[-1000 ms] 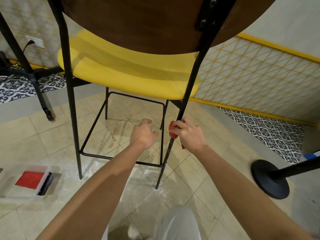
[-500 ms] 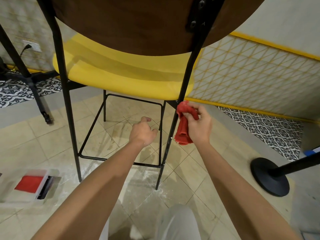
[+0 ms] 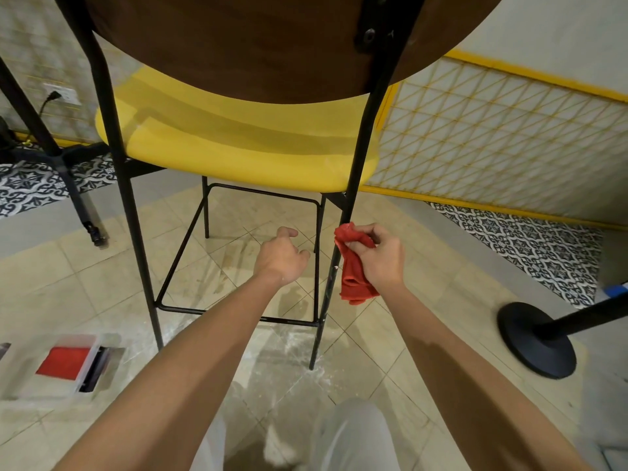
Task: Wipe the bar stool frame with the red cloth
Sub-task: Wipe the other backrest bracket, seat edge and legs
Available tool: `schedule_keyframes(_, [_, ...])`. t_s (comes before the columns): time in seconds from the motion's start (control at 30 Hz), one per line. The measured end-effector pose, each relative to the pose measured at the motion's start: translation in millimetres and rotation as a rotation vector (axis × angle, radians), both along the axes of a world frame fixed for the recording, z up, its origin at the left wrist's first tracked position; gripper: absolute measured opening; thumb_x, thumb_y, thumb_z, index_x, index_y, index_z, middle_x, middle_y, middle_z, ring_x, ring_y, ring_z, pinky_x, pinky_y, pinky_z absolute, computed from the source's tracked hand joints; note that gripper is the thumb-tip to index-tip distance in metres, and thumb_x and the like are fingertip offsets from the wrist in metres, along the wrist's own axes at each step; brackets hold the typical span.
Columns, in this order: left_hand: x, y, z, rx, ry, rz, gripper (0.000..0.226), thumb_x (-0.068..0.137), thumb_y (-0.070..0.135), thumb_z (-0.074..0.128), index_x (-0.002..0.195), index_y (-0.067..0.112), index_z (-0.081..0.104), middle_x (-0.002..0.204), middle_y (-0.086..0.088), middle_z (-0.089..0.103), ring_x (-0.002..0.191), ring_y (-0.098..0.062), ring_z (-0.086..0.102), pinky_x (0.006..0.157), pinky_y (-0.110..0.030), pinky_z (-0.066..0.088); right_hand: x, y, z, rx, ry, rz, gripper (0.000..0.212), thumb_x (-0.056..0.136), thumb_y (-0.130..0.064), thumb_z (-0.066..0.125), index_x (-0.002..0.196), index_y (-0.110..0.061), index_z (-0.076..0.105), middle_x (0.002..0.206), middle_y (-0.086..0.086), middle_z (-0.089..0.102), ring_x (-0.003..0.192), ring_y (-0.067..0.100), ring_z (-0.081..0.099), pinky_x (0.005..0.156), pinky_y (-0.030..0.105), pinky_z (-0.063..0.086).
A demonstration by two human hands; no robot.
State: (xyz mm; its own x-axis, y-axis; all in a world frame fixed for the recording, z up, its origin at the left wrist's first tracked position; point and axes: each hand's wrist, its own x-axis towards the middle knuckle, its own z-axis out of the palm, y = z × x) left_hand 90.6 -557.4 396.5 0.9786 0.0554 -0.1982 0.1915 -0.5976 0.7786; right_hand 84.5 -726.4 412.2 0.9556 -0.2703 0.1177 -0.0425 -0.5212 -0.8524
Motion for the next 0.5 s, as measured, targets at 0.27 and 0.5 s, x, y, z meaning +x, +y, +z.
schedule_keyframes(0.27, [0,-10,-9,-0.016,0.015,-0.012,0.044,0.090,0.023,0.054,0.132,0.016,0.042,0.083,0.005,0.062,0.103,-0.021,0.059,0.085,-0.027,0.043,0,15,-13,0.097,-0.051,-0.094,0.023,0.073,-0.016,0.078,0.086,-0.020,0.059,0.082,-0.018,0.059,0.074,0.001,0.056,0.071,0.025,0.048])
schedule_keyframes(0.5, [-4,-12,-12,-0.007,0.008,-0.034,0.042,0.091,0.022,0.053,0.132,0.015,0.042,0.068,0.012,0.056,0.103,-0.021,0.059,0.082,-0.024,0.040,-2,20,-29,0.048,0.005,-0.135,0.027,0.071,-0.019,0.078,0.083,-0.022,0.054,0.080,-0.014,0.057,0.075,0.009,0.057,0.073,0.031,0.051])
